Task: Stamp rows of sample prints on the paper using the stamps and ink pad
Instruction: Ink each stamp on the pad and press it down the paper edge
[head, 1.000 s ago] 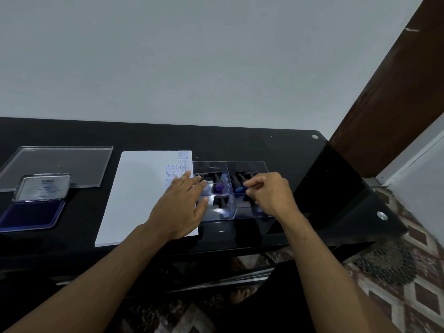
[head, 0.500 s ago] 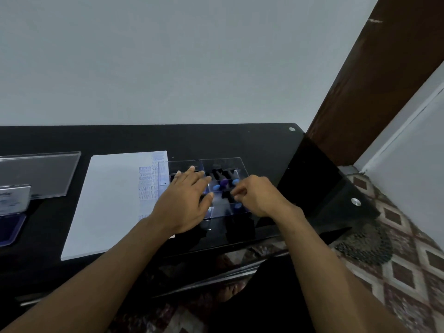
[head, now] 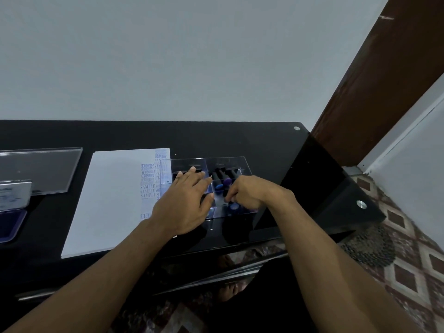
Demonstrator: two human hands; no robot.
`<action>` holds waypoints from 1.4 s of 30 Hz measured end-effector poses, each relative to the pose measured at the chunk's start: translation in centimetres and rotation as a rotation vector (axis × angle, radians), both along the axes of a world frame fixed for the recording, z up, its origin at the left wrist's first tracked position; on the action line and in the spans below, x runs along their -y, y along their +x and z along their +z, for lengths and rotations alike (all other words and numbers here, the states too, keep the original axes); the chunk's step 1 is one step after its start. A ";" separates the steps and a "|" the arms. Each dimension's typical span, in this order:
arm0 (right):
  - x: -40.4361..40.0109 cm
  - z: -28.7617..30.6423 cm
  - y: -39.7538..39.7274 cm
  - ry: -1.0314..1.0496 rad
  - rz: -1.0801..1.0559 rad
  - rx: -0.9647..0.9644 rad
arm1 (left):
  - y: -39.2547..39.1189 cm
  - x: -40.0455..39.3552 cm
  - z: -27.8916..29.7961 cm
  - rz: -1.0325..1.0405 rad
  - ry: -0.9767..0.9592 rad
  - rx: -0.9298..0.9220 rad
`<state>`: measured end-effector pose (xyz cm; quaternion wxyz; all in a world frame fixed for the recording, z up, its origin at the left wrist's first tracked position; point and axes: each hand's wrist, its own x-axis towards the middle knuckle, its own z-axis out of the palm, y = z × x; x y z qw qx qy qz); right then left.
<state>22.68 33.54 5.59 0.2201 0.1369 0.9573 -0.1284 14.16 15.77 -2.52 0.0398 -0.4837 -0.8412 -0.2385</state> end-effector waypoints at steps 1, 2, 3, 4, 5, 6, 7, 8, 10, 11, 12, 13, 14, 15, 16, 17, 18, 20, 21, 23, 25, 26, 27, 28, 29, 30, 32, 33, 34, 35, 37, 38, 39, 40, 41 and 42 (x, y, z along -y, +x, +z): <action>0.1 0.2 0.0 0.003 0.016 0.016 | 0.0 0.0 0.0 0.003 0.000 -0.001; 0.2 0.3 -0.1 0.008 0.028 0.019 | 0.0 0.0 0.0 0.006 -0.001 0.000; 0.2 0.2 0.0 0.012 0.033 0.006 | -0.1 0.0 0.0 0.011 -0.004 0.002; 0.0 0.1 0.0 0.002 0.011 -0.018 | -0.1 0.0 0.0 0.017 -0.007 0.004; -0.2 -0.1 0.0 -0.019 -0.027 -0.060 | -0.1 0.0 0.0 0.022 -0.011 0.007; -0.4 -0.3 0.1 -0.039 -0.065 -0.106 | -0.1 0.0 0.1 0.024 -0.015 0.010; -0.5 -0.5 0.3 -0.059 -0.095 -0.147 | -0.1 0.0 0.1 0.024 -0.019 0.010; -0.5 -0.6 0.5 -0.073 -0.115 -0.184 | -0.1 0.0 0.1 0.023 -0.022 0.010; -0.2 -1.0 1.0 -0.093 -0.140 -0.267 | -0.1 0.0 0.1 0.026 -0.028 0.013; 0.0 -1.2 1.2 -0.098 -0.145 -0.315 | 0.0 0.0 0.1 0.028 -0.030 0.014; 0.2 -1.3 1.4 -0.105 -0.155 -0.358 | 0.0 0.0 0.2 0.029 -0.032 0.012; 0.5 -1.5 1.6 -0.112 -0.170 -0.397 | 0.1 0.0 0.2 0.030 -0.036 0.008; 0.7 -1.6 1.7 -0.120 -0.191 -0.437 | 0.2 0.0 0.2 0.030 -0.043 0.002; 0.9 -1.7 1.8 -0.126 -0.216 -0.478 | 0.2 0.0 0.2 0.029 -0.053 -0.006; 1.1 -1.8 2.0 -0.125 -0.239 -0.519 | 0.2 0.0 0.2 0.029 -0.065 -0.011; 1.2 -2.0 2.1 -0.116 -0.255 -0.561 | 0.2 0.0 0.3 0.030 -0.072 -0.014; 1.2 -2.1 2.3 -0.095 -0.263 -0.599 | 0.2 0.0 0.3 0.031 -0.078 -0.015; 1.3 -2.6 2.7 -0.055 -0.272 -0.667 | 0.3 0.0 0.5 0.033 -0.083 -0.018; 1.3 -2.7 2.8 -0.049 -0.281 -0.701 | 0.4 0.0 0.5 0.033 -0.082 -0.021; 1.4 -2.9 3.0 -0.056 -0.310 -0.753 | 0.4 0.0 0.5 0.037 -0.078 -0.029; 1.6 -3.1 3.1 -0.053 -0.331 -0.783 | 0.4 0.0 0.5 0.037 -0.081 -0.037; 1.7 -3.3 3.1 -0.045 -0.332 -0.794 | 0.4 0.0 0.5 0.036 -0.085 -0.040; 1.8 -3.3 3.2 -0.040 -0.332 -0.806 | 0.4 0.0 0.5 0.035 -0.086 -0.040; 1.9 -3.4 3.2 -0.037 -0.334 -0.817 | 0.4 0.0 0.5 0.035 -0.085 -0.039; 2.0 -3.5 3.2 -0.031 -0.335 -0.825 | 0.4 0.0 0.5 0.035 -0.084 -0.039; 2.1 -3.6 3.2 -0.022 -0.336 -0.830 | 0.4 0.0 0.5 0.036 -0.085 -0.041; 2.3 -3.8 3.3 -0.003 -0.334 -0.835 | 0.4 0.0 0.4 0.036 -0.088 -0.046; 2.4 -3.8 3.3 0.004 -0.332 -0.833 | 0.3 0.0 0.4 0.034 -0.089 -0.047; 2.4 -3.8 3.2 0.010 -0.331 -0.833 | 0.3 -0.1 0.5 0.031 -0.087 -0.044; 2.5 -3.8 3.2 0.016 -0.330 -0.836 | 0.3 0.0 0.5 0.029 -0.082 -0.035; 2.7 -3.6 3.1 0.020 -0.332 -0.837 | 0.2 0.1 0.6 0.028 -0.060 -0.016; 2.9 -3.5 3.0 0.023 -0.331 -0.839 | 0.1 0.3 0.8 0.029 -0.048 -0.015; 3.2 -3.3 2.9 0.026 -0.327 -0.848 | 0.0 0.5 0.9 0.031 -0.037 -0.019; 3.5 -3.2 2.7 0.027 -0.323 -0.865 | -0.1 0.9 1.1 0.035 -0.027 -0.018; 3.8 -3.0 2.5 0.027 -0.316 -0.887 | -0.3 1.4 1.3 0.041 -0.020 -0.014; 4.3 -2.7 2.2 0.030 -0.305 -0.911 | -0.5 2.0 1.5 0.050 -0.014 -0.010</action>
